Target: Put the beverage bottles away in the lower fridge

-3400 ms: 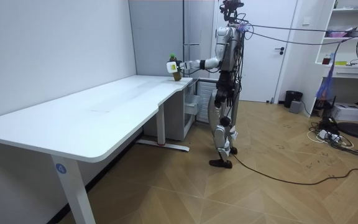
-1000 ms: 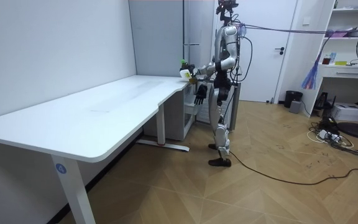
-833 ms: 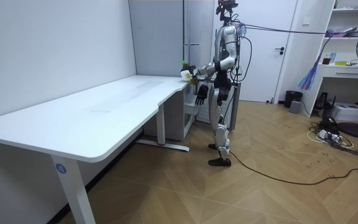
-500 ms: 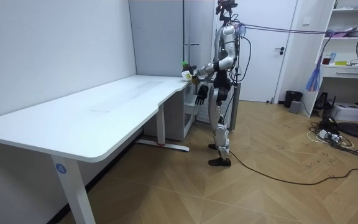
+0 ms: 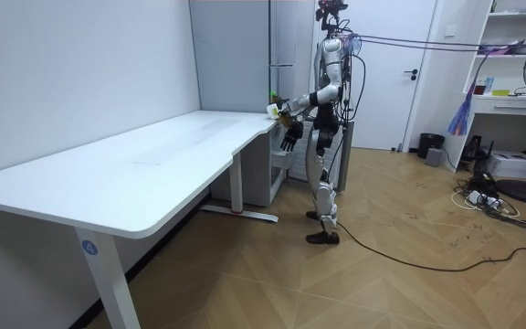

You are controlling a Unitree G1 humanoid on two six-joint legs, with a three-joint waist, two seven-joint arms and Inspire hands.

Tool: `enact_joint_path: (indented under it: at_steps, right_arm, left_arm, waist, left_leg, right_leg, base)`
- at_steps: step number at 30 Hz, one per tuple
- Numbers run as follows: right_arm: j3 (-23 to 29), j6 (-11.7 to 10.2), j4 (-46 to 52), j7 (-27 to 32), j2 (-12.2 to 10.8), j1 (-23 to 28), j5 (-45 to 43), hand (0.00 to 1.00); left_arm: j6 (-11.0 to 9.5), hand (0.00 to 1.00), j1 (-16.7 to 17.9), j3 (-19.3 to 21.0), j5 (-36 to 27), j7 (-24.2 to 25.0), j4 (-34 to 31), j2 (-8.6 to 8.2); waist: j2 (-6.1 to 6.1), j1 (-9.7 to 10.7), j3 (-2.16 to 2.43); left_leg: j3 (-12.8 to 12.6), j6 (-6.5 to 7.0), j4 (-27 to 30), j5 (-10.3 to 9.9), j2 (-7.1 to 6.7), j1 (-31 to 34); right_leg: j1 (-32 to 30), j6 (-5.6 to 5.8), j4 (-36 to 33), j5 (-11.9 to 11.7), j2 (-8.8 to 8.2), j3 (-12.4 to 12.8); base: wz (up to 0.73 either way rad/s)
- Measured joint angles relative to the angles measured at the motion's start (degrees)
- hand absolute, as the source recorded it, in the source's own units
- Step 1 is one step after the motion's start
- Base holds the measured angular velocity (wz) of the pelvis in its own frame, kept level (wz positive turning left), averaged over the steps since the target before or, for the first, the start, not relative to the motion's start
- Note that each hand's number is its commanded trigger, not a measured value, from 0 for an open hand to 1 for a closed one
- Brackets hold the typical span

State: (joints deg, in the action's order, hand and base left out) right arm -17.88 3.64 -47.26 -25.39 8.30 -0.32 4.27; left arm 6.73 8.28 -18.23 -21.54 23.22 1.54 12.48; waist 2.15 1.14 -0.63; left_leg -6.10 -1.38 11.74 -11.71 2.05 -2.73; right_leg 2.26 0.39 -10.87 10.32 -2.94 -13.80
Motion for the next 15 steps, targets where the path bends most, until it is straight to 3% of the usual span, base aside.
enact_joint_path:
  at_steps: [5,9,15]
  right_arm:
    - [-0.03,0.0,4.71,-4.52,0.05,1.06,-0.07,0.0]
    - [-0.47,0.0,5.03,-6.54,0.36,1.27,-0.18,0.0]
    - [-0.57,-0.02,7.67,-8.41,0.27,2.11,-2.02,0.0]
  left_arm:
    - [-1.41,1.0,-0.09,-0.13,-0.01,-0.16,0.95,-0.43]
    - [-4.88,1.0,-0.24,-1.54,-0.18,-0.08,2.96,-0.5]
    - [-7.26,1.0,-1.41,-1.88,-0.27,0.04,5.97,-2.14]
  waist:
    - [0.07,0.12,0.04]
    - [0.06,-0.06,0.03]
    - [0.13,-0.98,-0.02]
  left_leg:
    - [-0.39,0.0,-0.01,0.0,0.07,0.03]
    - [-2.14,0.0,0.02,0.0,0.31,0.09]
    - [-3.16,0.0,0.06,0.0,0.37,0.14]
  right_leg:
    - [-0.22,0.0,0.0,-0.01,0.1,0.6]
    - [-0.64,-0.04,-0.17,-0.03,0.16,1.07]
    - [-2.03,-0.09,-1.03,-0.05,0.18,2.88]
  base:
    - [-0.05]
    - [-0.08]
    - [-0.14]
